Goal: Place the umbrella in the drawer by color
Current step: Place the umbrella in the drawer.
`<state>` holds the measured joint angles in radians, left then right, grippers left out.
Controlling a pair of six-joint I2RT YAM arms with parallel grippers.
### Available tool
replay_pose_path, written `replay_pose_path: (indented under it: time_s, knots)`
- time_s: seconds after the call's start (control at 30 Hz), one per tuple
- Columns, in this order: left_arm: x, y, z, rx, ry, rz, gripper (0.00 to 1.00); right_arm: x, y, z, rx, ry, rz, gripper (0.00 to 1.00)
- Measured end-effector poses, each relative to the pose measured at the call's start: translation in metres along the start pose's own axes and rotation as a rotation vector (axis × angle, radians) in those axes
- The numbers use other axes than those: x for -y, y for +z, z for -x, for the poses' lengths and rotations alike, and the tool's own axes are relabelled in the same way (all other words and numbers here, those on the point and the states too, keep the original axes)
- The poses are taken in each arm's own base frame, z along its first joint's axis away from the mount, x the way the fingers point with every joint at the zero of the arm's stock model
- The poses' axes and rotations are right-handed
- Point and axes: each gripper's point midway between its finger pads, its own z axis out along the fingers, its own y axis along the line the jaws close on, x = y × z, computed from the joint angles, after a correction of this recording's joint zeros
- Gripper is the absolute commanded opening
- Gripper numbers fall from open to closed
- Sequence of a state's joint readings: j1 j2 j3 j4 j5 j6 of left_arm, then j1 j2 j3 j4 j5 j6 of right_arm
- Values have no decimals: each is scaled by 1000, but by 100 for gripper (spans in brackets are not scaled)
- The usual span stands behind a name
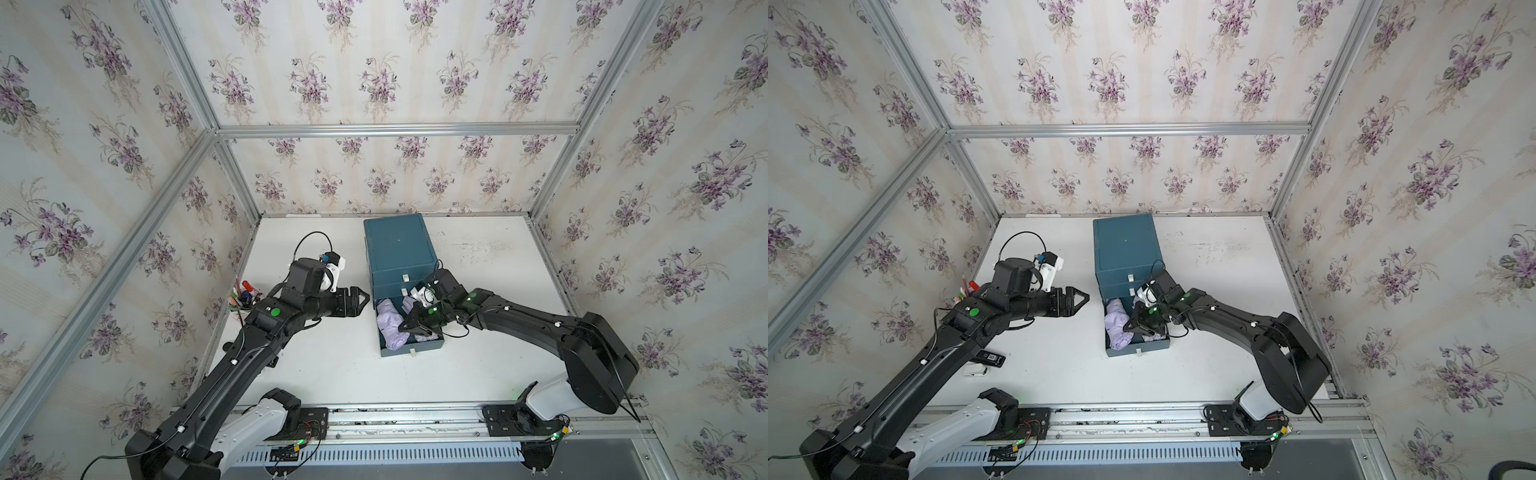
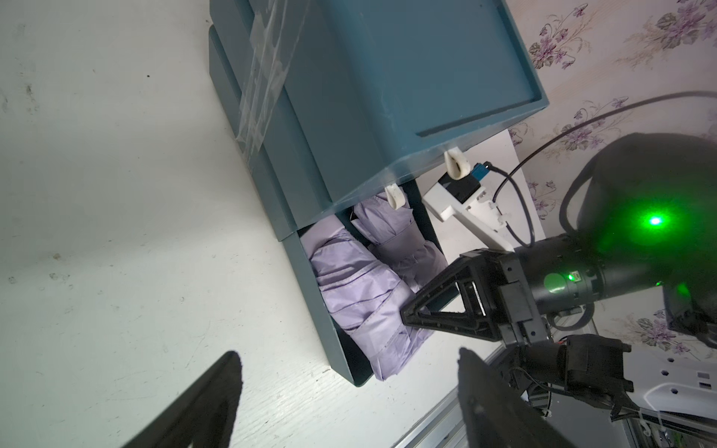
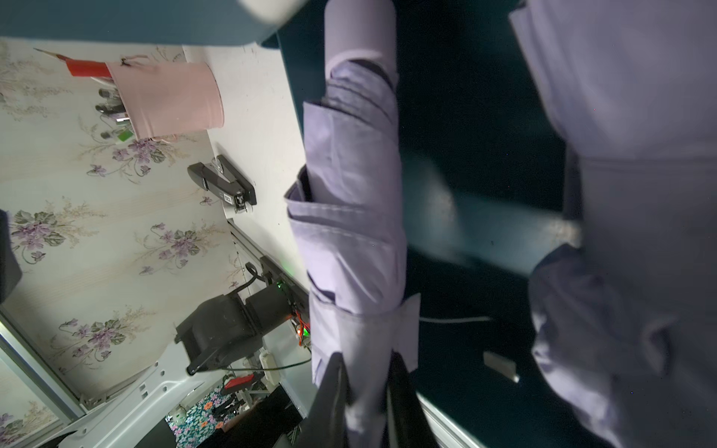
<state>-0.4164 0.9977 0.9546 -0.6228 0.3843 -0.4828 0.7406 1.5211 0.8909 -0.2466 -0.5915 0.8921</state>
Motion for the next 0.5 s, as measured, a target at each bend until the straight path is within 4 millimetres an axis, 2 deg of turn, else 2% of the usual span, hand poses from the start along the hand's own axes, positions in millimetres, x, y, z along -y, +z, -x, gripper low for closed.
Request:
replay_pose_path:
  time_s: [0.5]
  knots:
    - [-4, -1, -16, -13, -26, -11, 85, 7, -3, 23, 141, 98, -16, 0]
